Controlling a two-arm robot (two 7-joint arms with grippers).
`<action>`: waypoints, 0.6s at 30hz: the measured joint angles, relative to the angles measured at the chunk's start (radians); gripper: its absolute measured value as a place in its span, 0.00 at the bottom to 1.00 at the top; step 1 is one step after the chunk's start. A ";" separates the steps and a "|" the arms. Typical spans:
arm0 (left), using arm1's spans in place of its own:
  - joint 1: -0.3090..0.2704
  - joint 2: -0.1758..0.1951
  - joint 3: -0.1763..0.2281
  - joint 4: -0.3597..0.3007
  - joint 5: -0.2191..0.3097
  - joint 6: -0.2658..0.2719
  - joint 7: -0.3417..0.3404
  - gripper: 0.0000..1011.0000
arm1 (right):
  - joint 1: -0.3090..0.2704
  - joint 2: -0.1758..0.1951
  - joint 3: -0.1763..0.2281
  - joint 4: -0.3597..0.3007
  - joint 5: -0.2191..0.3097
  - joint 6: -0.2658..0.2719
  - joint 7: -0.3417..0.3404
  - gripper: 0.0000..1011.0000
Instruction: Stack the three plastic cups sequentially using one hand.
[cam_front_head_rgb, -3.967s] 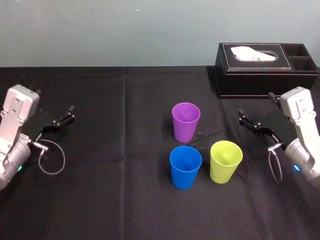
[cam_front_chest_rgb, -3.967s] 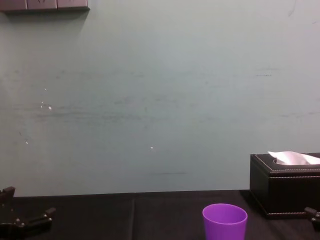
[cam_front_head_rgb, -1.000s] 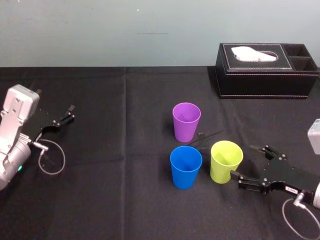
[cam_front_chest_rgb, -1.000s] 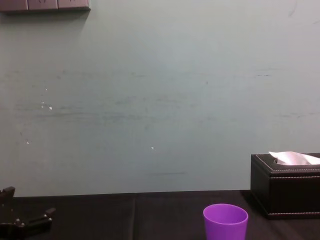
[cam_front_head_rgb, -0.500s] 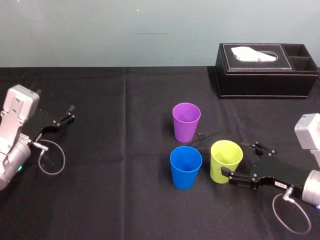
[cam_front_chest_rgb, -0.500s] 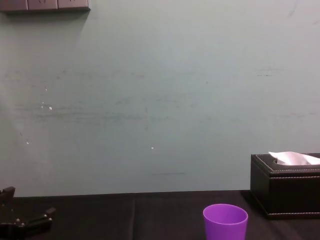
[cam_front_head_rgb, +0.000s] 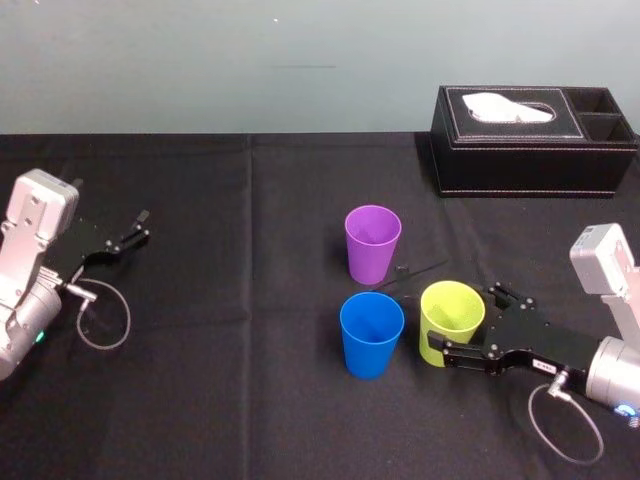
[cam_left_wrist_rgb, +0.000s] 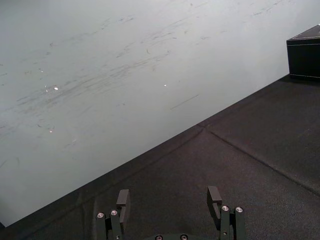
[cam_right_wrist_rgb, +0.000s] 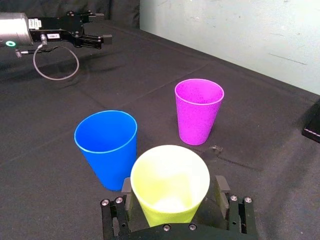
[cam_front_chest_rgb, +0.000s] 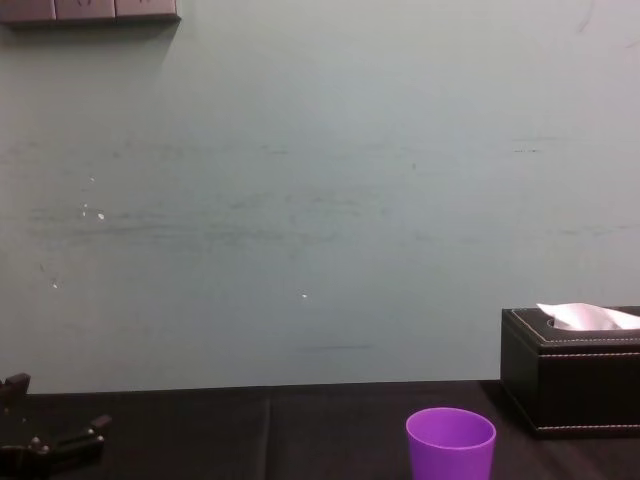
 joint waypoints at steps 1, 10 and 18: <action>0.000 0.000 0.000 0.000 0.000 0.000 0.000 1.00 | 0.001 -0.001 -0.001 0.001 0.000 0.000 0.000 0.99; 0.000 0.000 0.000 0.000 0.000 0.000 0.000 1.00 | 0.005 -0.005 -0.005 0.005 0.000 0.002 0.000 0.99; 0.000 0.000 0.000 0.000 0.000 0.000 0.000 1.00 | 0.005 -0.004 -0.005 0.004 0.000 0.002 -0.001 0.91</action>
